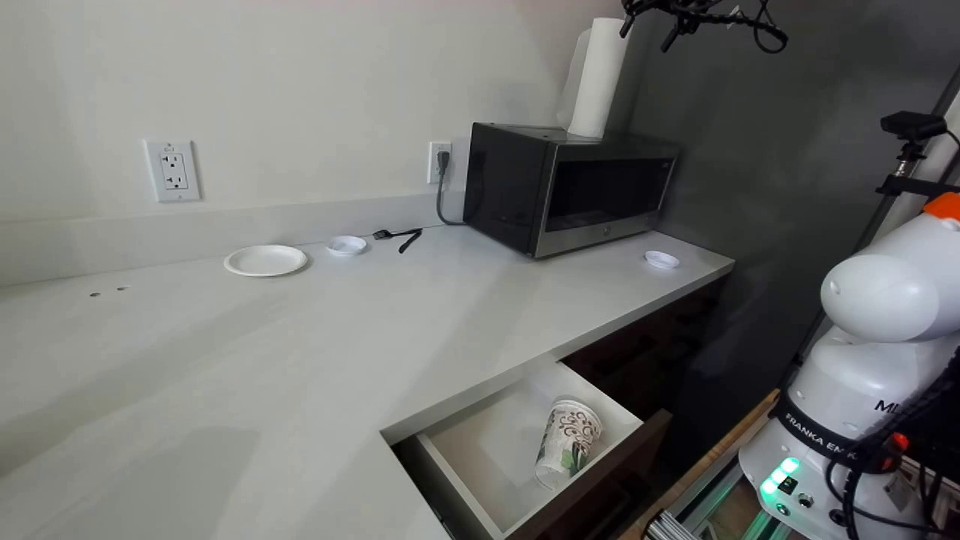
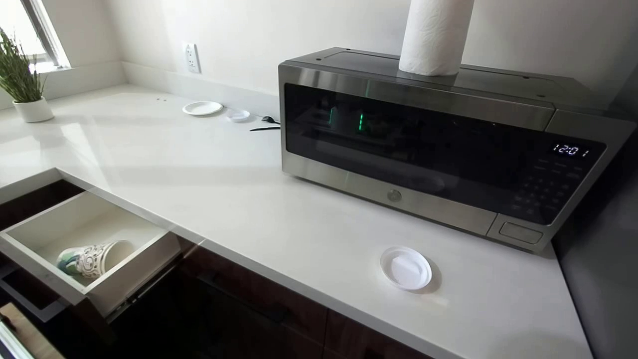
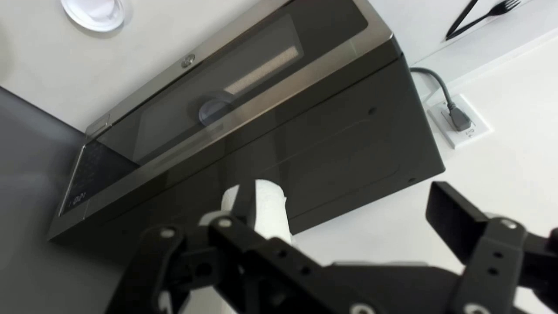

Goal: Put the paper towel roll on the counter.

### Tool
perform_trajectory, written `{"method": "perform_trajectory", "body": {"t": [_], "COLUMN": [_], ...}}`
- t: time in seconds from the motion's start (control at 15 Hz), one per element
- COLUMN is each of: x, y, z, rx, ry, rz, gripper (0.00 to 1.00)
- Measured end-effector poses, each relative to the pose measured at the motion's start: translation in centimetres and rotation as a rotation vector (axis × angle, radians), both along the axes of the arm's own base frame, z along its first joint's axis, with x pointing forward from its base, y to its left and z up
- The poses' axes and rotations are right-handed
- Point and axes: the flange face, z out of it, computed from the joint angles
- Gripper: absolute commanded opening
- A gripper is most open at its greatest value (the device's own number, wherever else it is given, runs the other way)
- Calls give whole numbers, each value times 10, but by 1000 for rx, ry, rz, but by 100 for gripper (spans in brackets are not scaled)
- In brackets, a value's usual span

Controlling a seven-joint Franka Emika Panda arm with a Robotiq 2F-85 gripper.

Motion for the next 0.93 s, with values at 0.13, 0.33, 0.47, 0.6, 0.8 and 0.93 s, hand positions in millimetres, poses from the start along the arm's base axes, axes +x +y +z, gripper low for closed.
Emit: {"method": "perform_trajectory", "body": {"t": [0.13, 0.33, 0.47, 0.6, 0.8, 0.93], "x": [16, 48, 67, 85, 108, 118], "y": [-7, -30, -53, -75, -102, -108], "z": [22, 57, 71, 81, 88, 88], "rx": [-73, -231, -308, -365, -403, -410], "ry": [-39, -107, -126, -148, -173, -178], "rz": [-5, -54, -127, -203, -294, -305], "gripper": [100, 100, 100, 100, 100, 100]}}
